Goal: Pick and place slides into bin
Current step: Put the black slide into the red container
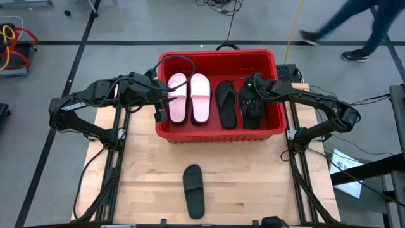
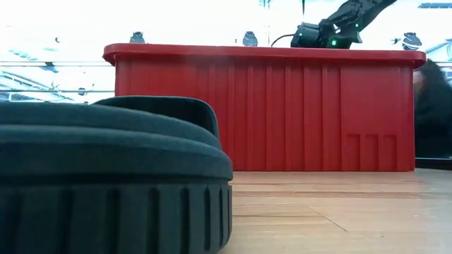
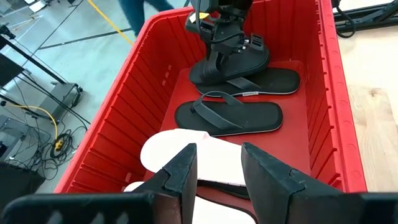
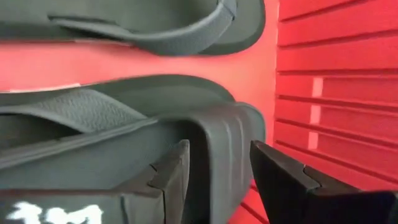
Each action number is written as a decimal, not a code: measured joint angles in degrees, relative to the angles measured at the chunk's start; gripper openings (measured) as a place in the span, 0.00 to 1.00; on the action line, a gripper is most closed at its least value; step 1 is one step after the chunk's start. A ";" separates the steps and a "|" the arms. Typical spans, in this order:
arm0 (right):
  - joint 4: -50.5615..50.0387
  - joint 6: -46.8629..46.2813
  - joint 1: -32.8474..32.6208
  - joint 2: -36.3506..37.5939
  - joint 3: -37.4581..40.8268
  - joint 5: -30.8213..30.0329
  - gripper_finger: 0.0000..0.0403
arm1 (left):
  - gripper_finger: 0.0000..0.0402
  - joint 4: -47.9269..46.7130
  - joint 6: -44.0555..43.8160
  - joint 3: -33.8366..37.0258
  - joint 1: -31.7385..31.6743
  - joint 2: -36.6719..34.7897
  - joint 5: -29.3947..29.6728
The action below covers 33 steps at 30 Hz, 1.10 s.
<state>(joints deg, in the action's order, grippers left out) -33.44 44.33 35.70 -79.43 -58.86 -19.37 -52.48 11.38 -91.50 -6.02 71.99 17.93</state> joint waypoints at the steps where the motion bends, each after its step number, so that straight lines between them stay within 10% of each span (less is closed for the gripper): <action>1: 0.80 0.46 0.27 0.03 0.80 -0.06 0.40 | 0.31 -0.01 0.00 0.00 -0.02 0.00 0.00; 11: 15.58 7.58 0.61 -0.01 9.82 -7.74 0.36 | 0.31 -0.01 -0.02 0.00 0.00 0.00 0.00; 19: 16.32 3.56 0.61 0.04 10.45 -7.97 0.04 | 0.31 -0.01 -0.09 0.00 0.00 0.00 0.04; 33: 12.53 -0.34 -4.97 7.21 10.50 -17.27 0.01 | 0.31 0.04 -2.49 0.00 0.00 0.00 0.13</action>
<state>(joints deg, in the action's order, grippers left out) -20.91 44.00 30.73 -72.22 -48.36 -36.63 -52.45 8.88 -91.50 -6.03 71.99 18.06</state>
